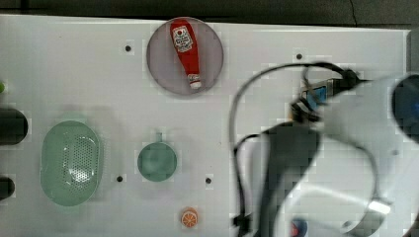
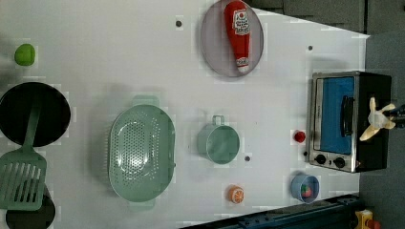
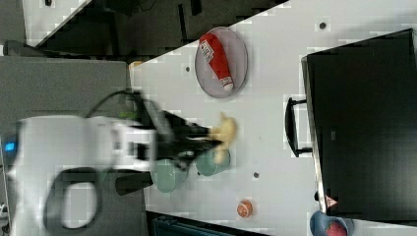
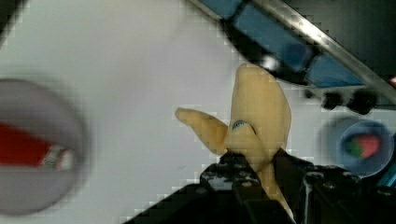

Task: Pick banana from table and place on oven.

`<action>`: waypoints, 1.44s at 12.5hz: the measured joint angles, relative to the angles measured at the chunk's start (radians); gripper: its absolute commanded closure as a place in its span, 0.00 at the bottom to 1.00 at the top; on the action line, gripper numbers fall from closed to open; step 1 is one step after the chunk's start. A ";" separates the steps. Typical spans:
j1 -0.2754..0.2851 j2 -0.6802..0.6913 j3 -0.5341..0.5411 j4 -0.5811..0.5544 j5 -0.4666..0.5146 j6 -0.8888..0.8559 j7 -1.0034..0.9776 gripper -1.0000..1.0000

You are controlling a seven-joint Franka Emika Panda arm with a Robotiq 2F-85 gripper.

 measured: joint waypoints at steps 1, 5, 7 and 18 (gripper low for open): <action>-0.014 0.033 -0.031 -0.002 -0.012 0.031 -0.056 0.73; -0.019 0.161 -0.174 0.020 0.007 0.176 -0.306 0.73; -0.041 0.218 -0.218 0.025 0.038 0.259 -0.417 0.73; -0.057 0.296 -0.282 0.050 0.060 0.333 -0.586 0.00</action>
